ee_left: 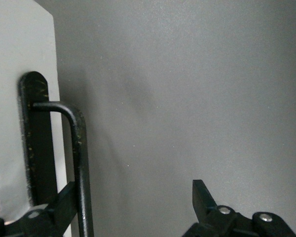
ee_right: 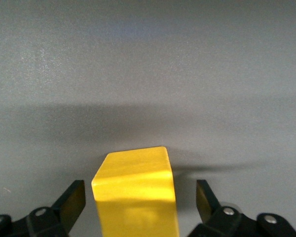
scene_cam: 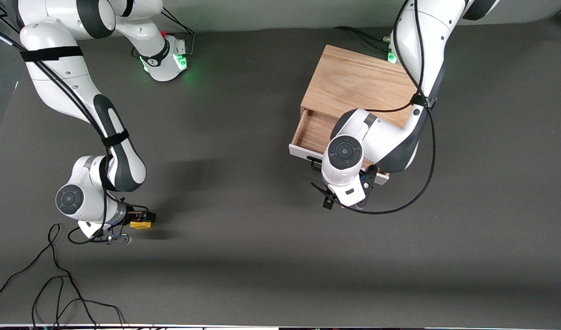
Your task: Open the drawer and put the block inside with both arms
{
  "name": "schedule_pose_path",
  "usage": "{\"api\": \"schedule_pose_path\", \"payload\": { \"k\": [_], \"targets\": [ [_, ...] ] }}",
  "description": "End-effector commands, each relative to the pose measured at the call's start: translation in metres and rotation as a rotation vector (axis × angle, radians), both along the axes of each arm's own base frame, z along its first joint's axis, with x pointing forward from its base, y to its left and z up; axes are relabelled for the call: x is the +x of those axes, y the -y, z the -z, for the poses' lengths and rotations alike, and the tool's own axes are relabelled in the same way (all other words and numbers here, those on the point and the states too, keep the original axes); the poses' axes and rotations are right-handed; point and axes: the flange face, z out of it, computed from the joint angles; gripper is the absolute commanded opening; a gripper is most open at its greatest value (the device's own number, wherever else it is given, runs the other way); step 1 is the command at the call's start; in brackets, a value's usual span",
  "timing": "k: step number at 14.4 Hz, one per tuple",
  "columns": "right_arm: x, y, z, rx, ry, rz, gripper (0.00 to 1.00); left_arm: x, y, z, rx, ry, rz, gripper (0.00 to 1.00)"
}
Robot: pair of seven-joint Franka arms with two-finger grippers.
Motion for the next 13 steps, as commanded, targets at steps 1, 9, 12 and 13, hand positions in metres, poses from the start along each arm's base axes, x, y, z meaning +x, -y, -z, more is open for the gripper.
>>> {"api": "schedule_pose_path", "payload": {
  "k": [1, 9, 12, 13],
  "targets": [
    [0.002, 0.000, -0.002, -0.003, 0.016, -0.004, 0.90, 0.033, 0.008, -0.009, -0.064, 0.152, -0.014, 1.00],
    [0.006, 0.000, -0.013, -0.003, 0.028, -0.004, 0.52, 0.037, 0.008, -0.035, -0.053, 0.231, 0.050, 1.00],
    [0.018, -0.004, -0.039, 0.002, 0.028, -0.004, 0.50, 0.045, -0.036, -0.089, -0.010, 0.185, 0.084, 1.00],
    [0.022, -0.006, -0.054, 0.005, 0.014, -0.002, 0.49, 0.048, -0.063, -0.112, -0.009, 0.152, 0.114, 1.00]
  ]
}}
